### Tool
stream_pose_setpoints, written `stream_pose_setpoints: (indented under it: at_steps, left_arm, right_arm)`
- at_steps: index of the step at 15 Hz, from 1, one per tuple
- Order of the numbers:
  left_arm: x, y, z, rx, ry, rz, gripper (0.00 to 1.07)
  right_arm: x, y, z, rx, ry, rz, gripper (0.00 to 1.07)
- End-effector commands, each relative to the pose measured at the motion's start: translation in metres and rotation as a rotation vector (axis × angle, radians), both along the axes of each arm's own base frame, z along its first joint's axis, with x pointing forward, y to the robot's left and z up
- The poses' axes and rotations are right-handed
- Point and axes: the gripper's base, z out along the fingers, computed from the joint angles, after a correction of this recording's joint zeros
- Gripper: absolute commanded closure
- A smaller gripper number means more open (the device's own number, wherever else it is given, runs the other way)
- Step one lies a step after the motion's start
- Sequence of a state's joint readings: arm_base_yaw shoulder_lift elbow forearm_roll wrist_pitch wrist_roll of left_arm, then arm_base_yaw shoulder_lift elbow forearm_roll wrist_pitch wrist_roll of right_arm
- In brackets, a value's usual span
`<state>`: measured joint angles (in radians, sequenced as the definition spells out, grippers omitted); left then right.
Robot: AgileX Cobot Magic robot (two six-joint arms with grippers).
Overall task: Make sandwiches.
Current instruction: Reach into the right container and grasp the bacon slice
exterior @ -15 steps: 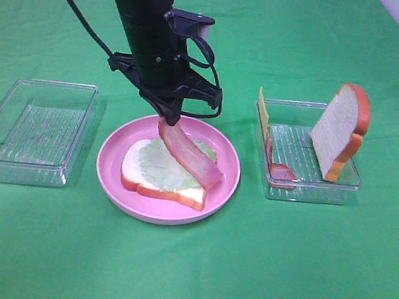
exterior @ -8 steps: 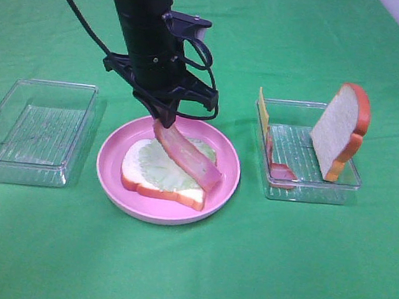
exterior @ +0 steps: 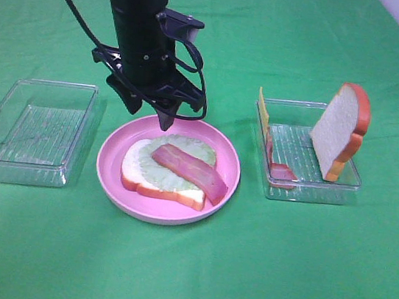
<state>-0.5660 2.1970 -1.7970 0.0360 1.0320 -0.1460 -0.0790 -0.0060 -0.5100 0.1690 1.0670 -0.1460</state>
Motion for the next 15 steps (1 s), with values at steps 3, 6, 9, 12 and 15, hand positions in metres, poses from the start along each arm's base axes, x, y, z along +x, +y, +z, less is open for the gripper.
stream_pose_setpoints:
  at_steps: [3, 6, 9, 12, 15]
  left_arm:
    - [-0.008, 0.011, 0.062, 0.041, -0.05, 0.008, 0.48]
    - [-0.023, 0.023, 0.103, 0.04, -0.087, 0.038, 0.48]
    - [-0.053, 0.04, 0.154, -0.029, -0.144, 0.046, 0.48]
    - [-0.091, 0.058, 0.18, -0.089, -0.146, 0.035, 0.48]
    - [-0.126, 0.081, 0.182, -0.078, -0.129, 0.035, 0.48]
  right_arm:
    - [-0.001, 0.0, 0.0, -0.002, -0.02, -0.007, 0.36]
    - [-0.001, 0.0, 0.0, -0.002, -0.02, -0.007, 0.36]
    - [-0.001, 0.0, 0.0, -0.002, -0.02, -0.007, 0.36]
    - [-0.001, 0.0, 0.0, -0.002, -0.02, -0.007, 0.36]
    - [-0.001, 0.0, 0.0, -0.002, -0.02, -0.007, 0.36]
